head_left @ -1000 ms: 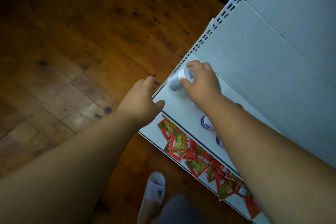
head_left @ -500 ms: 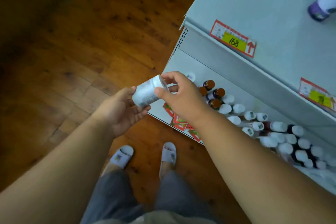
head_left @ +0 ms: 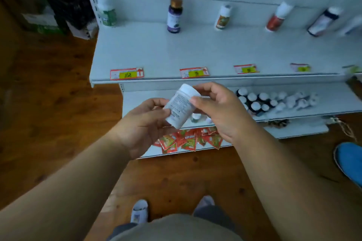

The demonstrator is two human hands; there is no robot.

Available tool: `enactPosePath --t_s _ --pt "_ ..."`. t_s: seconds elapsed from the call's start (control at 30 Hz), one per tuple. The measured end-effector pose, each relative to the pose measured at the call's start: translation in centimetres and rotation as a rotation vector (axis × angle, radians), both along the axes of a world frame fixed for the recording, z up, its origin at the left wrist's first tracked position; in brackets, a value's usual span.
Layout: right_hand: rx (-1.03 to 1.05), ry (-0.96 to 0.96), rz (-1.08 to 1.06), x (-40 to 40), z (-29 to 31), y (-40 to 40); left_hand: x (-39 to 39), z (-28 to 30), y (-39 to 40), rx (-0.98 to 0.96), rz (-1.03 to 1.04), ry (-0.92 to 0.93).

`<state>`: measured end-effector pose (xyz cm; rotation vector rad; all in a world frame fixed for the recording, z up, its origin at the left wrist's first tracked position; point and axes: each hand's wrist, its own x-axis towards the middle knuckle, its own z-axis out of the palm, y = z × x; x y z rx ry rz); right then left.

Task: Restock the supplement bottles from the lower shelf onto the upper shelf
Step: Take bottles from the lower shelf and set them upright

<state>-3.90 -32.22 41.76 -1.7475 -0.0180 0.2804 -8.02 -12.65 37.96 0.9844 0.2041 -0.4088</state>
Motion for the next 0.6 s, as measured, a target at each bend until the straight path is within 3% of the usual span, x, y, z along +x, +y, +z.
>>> enactPosePath --t_s 0.13,0.2,0.43,0.53,0.6 --pt "0.033 -0.108 -0.268 -0.6 3.7 -10.2 3.2 4.6 -11.4 0.272 -0.127 -0.284" --pt "0.041 -0.138 -0.381 -0.9 5.2 -15.6 4.6 5.7 -17.4 0.275 -0.220 -0.345" --pt "0.139 -0.195 -0.592 -1.9 8.8 -33.3 6.8 8.2 -36.1 0.028 -0.489 -0.155" --pt "0.157 -0.172 -0.675 -2.2 8.5 -38.6 7.4 8.6 -42.1 0.104 -0.479 -0.209" --pt "0.140 -0.164 -0.726 -2.1 7.9 -41.7 8.2 8.6 -45.5 0.266 -0.485 -0.299"
